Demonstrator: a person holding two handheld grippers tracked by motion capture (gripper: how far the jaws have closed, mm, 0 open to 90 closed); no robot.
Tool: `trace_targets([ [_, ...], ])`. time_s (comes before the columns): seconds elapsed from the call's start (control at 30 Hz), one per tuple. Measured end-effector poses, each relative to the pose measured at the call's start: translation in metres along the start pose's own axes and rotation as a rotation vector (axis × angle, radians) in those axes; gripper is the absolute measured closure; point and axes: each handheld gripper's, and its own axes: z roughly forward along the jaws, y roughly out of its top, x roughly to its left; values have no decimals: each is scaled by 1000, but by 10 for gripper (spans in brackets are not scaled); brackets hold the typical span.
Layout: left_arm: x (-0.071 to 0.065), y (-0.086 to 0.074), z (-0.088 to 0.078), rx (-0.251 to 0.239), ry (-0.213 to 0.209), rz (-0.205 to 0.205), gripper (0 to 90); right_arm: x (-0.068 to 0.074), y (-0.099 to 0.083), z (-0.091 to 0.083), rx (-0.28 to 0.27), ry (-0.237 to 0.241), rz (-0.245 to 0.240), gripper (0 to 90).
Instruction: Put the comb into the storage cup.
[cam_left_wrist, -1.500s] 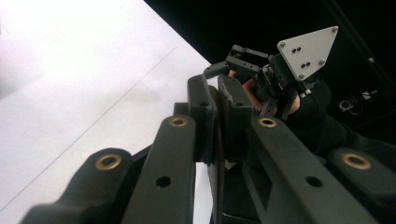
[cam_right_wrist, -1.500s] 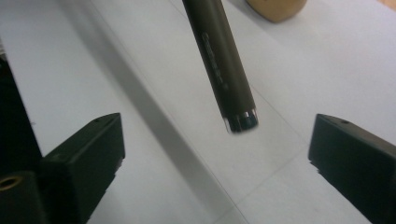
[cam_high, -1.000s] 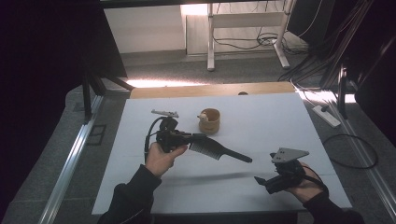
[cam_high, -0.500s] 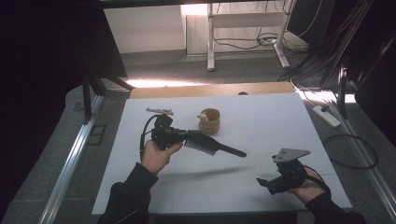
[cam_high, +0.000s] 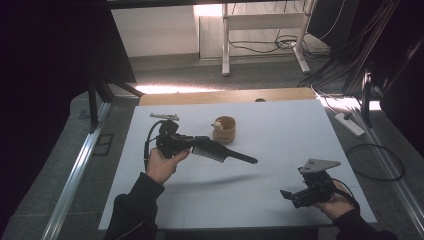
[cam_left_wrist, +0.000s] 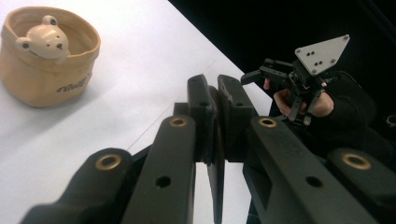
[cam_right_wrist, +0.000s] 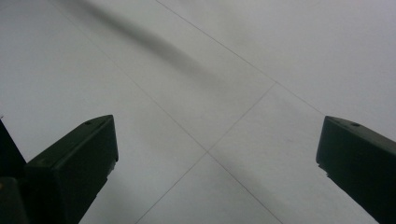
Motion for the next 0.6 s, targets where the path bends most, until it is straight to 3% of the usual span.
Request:
trace_targets([
  [0.37,2,6,-11,-15,16,0,839,-3,-10,-13,14,-54,40,0],
  [0.6,2,11,-20,-18,33,5,839,-4,-18,-23,-26,-88,94,0],
])
